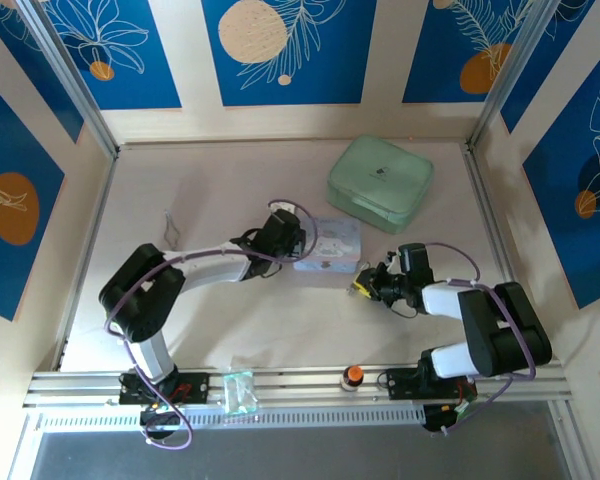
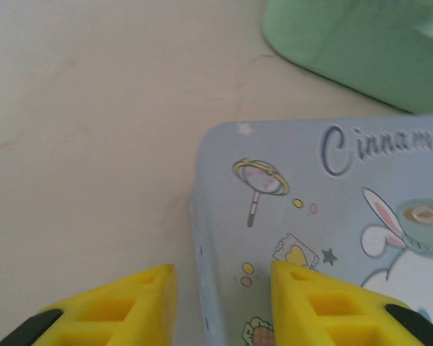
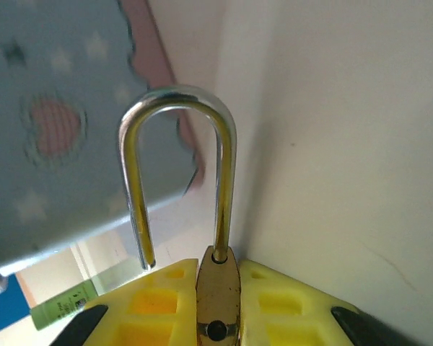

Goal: Unlock a padlock with a key

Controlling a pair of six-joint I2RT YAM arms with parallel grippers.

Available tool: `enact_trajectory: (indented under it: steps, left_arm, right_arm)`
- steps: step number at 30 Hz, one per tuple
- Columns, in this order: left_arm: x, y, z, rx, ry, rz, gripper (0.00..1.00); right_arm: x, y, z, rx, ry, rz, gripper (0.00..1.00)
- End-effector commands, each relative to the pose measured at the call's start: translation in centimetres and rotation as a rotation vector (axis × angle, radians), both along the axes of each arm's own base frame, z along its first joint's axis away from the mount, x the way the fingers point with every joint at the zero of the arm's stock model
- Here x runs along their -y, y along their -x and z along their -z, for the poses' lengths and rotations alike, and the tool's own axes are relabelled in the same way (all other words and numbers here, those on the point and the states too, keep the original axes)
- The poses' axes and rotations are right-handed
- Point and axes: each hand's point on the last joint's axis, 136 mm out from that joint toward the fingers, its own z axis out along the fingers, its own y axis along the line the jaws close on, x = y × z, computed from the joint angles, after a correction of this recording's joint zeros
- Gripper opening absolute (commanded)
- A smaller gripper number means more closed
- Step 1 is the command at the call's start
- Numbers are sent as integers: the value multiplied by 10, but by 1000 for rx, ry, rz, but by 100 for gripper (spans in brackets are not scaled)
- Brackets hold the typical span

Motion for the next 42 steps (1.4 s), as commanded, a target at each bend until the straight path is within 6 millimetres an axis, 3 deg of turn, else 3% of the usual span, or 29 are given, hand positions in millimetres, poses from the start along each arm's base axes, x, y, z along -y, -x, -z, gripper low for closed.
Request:
enact_trajectory:
  steps: [1,5,8,12,18,21,27,31,34,42]
  left_arm:
    - [-66,28,60,-213,-264,-42,38]
    - [-67,26,45,-187,-232,-39,38]
    - [-71,31,37,-186,-218,-48,38]
    - [-73,41,28,-186,-161,-50,38]
    - [-74,46,10,-154,-100,-63,40]
    - [-71,42,4,-146,-103,-53,49]
    - [-56,31,10,-149,-95,-23,79]
    - [-45,21,17,-155,-82,-14,79]
    - [-49,11,11,-138,-82,-39,80]
    - [-62,3,-38,-71,-57,-53,93]
  right_arm:
    - [-32,23,8,-54,-17,-197,15]
    - [-52,19,12,-71,-33,-293,14]
    - [-57,24,15,-113,-42,-334,13]
    - [-43,41,25,-213,80,-365,13]
    - [-25,62,23,-294,206,-419,16]
    - [-25,70,19,-328,250,-483,16]
    - [-16,76,11,-327,300,-493,17]
    - [-8,80,13,-349,337,-503,21]
    - [-6,80,14,-350,355,-507,28]
    - [1,73,1,-307,415,-485,41]
